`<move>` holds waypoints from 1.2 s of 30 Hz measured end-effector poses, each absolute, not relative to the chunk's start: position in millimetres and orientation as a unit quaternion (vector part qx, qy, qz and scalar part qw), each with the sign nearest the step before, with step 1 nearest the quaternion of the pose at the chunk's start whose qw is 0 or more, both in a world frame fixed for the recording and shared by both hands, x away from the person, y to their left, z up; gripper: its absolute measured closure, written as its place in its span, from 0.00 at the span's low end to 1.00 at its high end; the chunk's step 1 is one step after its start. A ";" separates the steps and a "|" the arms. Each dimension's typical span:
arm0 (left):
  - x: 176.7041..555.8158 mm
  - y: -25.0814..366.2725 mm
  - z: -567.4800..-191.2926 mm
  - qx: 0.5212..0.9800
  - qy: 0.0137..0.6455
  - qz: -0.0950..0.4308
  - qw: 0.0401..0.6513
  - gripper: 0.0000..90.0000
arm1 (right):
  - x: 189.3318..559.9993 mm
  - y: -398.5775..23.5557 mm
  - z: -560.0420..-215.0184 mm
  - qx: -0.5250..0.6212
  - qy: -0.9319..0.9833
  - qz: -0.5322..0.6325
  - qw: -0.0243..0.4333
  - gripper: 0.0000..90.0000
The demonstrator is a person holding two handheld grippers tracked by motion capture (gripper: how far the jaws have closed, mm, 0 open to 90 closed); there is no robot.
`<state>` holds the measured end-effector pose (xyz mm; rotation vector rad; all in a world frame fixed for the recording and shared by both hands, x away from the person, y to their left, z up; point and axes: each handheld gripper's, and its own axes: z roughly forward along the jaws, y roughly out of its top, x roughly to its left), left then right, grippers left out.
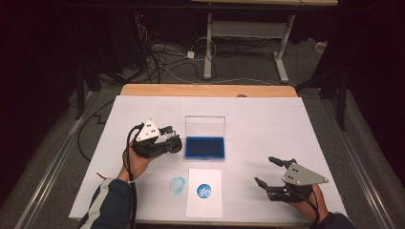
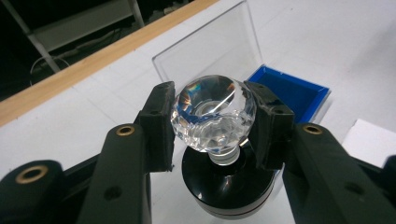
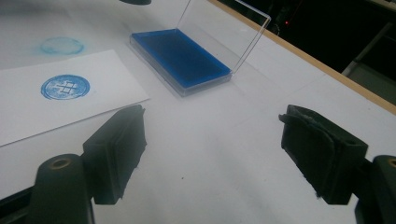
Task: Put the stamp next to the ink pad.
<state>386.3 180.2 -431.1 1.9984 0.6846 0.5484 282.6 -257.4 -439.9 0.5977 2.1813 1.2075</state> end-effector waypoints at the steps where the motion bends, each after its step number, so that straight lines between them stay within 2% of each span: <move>1: 388.2 180.5 -433.0 0.813 0.281 0.220 0.461 0.61 | 282.8 -257.2 -440.0 0.223 0.816 0.451 0.285 0.24; 12: 402.9 177.6 -450.9 0.826 0.296 0.220 0.426 0.61 | 283.5 -256.3 -441.7 0.223 0.820 0.445 0.283 0.24; 30: 404.1 168.6 -462.7 0.842 0.289 0.225 0.396 0.60 | 283.0 -254.7 -442.5 0.217 0.826 0.439 0.279 0.25; 36: 403.9 169.1 -462.8 0.842 0.294 0.225 0.393 0.55 | 282.7 -254.6 -442.4 0.216 0.827 0.439 0.279 0.25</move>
